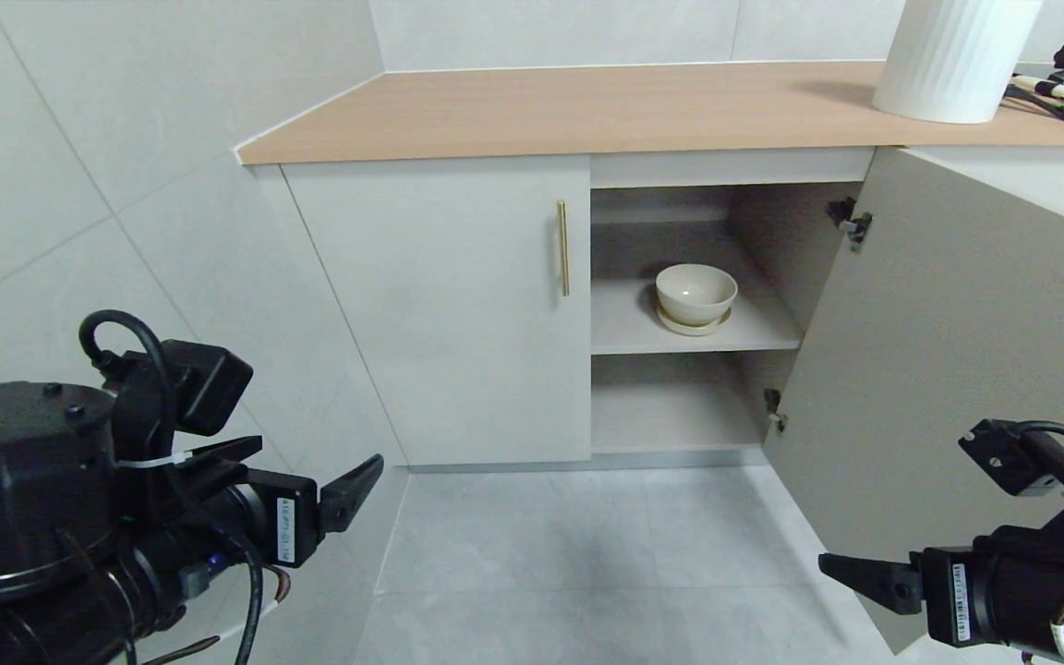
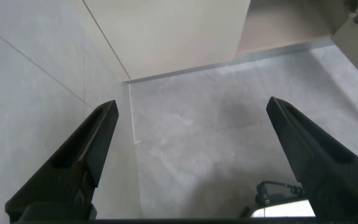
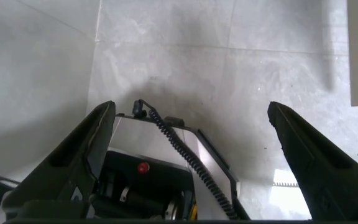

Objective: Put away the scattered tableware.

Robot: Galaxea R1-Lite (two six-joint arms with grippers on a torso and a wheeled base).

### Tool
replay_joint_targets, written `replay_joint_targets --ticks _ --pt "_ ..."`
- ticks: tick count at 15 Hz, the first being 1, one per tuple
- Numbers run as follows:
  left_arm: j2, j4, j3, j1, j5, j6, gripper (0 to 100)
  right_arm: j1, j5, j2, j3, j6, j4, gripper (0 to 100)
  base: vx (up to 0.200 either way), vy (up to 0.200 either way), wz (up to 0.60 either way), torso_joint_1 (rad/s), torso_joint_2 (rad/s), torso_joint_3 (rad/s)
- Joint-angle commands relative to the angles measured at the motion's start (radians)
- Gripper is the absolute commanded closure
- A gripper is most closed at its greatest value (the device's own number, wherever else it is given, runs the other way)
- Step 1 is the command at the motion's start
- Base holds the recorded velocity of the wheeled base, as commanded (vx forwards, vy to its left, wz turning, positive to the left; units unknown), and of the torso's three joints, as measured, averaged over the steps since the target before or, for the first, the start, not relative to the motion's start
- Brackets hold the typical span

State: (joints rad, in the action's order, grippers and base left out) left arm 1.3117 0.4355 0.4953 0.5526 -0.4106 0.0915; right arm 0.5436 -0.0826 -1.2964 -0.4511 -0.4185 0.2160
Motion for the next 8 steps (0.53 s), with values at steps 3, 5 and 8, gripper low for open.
replay_joint_targets --ticks 3,5,8 --pt "0.001 -0.001 -0.001 0.001 -0.002 0.001 0 0.001 0.000 0.002 0.000 0.000 0.000 0 0.000 0.000 0.00 0.000 0.00 0.000" --pt "0.001 -0.003 0.000 0.001 -0.002 -0.001 0 0.001 0.000 0.002 0.000 0.000 0.000 0 0.000 0.000 0.00 0.000 0.00 0.000" --pt "0.001 -0.004 -0.001 0.000 -0.002 -0.004 0 0.001 0.000 0.002 0.000 0.000 0.000 0 0.000 0.000 0.00 0.000 0.00 0.000"
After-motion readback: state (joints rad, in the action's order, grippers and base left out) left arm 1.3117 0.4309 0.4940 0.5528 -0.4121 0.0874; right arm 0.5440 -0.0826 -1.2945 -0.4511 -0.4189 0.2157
